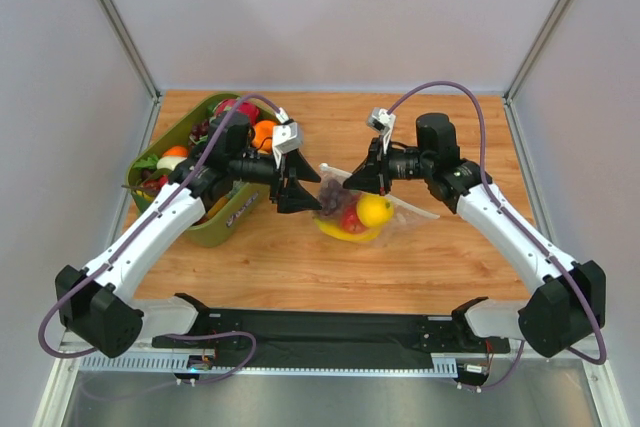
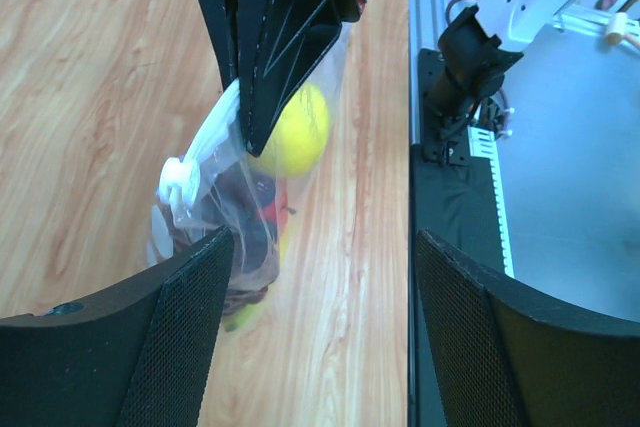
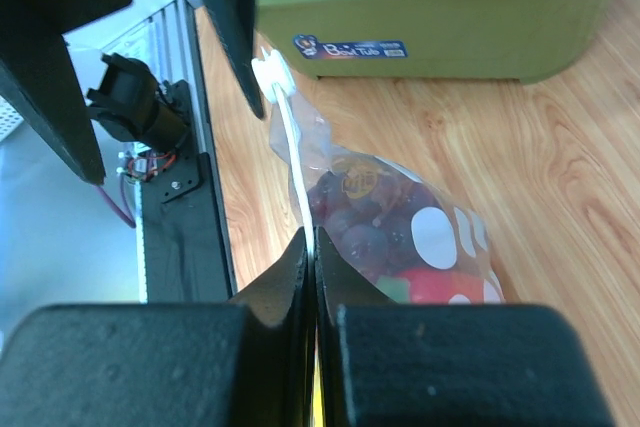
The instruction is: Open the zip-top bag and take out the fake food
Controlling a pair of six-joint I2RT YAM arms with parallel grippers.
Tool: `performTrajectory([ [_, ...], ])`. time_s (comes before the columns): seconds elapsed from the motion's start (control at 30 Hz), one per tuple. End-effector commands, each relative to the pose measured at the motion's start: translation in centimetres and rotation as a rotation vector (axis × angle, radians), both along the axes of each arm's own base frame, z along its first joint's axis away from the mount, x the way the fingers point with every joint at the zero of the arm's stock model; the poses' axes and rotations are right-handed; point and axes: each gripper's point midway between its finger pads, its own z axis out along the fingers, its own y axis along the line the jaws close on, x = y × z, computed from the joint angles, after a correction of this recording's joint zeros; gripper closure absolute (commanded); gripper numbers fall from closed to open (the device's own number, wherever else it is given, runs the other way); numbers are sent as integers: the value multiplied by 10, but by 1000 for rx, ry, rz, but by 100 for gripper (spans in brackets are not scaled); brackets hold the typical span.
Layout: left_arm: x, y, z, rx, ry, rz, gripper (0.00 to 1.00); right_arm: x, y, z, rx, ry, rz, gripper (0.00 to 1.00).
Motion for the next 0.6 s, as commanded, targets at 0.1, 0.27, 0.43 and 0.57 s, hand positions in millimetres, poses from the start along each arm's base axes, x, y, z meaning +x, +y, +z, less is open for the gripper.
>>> performTrajectory([
  [0.1, 12, -5, -3, -28, -16, 17, 19, -9, 9, 32, 105, -46, 80, 100],
  [0.27, 20, -6, -8, -25, -15, 51, 18, -16, 8, 39, 122, -44, 99, 100],
  [0.43, 21, -9, -7, -49, 4, 55, 18, -22, 9, 46, 143, -32, 119, 100],
  [0.57, 21, -10, -8, -53, 14, 50, 29, -26, 8, 52, 155, -29, 122, 100],
])
